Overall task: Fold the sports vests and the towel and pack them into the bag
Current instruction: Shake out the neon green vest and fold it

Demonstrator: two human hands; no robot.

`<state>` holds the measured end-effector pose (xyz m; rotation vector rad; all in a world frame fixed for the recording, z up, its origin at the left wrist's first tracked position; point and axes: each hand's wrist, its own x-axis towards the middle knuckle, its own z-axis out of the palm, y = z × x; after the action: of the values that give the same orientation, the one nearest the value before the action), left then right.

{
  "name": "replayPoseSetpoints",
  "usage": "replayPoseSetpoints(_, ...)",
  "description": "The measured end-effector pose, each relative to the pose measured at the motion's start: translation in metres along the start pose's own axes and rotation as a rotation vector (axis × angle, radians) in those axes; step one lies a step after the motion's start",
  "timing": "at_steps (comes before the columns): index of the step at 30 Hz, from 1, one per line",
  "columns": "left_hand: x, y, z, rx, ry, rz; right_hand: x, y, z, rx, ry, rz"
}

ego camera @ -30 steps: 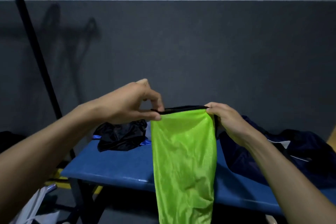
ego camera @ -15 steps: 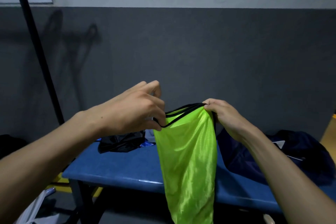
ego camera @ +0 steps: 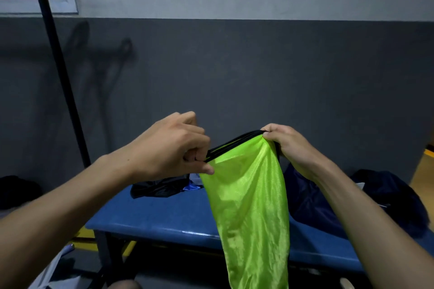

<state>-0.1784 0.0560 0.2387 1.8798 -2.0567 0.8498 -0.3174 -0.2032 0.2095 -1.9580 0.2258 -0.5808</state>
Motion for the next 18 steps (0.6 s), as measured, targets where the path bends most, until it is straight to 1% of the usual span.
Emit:
replayPoseSetpoints(3,-0.012,-0.003,0.009,0.124,0.045,-0.044,0.000,-0.003,0.001,0.027,0.028,-0.019)
replayPoseSetpoints(6,-0.024,-0.009,0.018,0.271,0.181,-0.128,-0.003,-0.009,0.000,0.061,0.009,-0.053)
replayPoseSetpoints(8,-0.028,-0.008,0.021,0.298,0.280,-0.195,-0.005,-0.011,0.000,0.075,-0.028,-0.072)
replayPoseSetpoints(9,-0.029,-0.006,0.022,0.280,0.303,-0.217,-0.007,-0.011,0.001,0.077,-0.043,-0.081)
replayPoseSetpoints(11,-0.030,-0.004,0.024,0.145,0.286,-0.246,-0.009,-0.014,0.002,0.084,-0.055,-0.105)
replayPoseSetpoints(14,-0.032,-0.006,0.028,-0.054,0.174,-0.221,-0.010,-0.019,0.004,0.103,-0.042,-0.128)
replayPoseSetpoints(16,-0.032,-0.008,0.031,-0.131,0.092,-0.205,-0.010,-0.022,0.006,0.099,-0.031,-0.137)
replayPoseSetpoints(18,-0.030,-0.007,0.034,-0.144,0.038,-0.196,-0.009,-0.024,0.007,0.102,-0.035,-0.145)
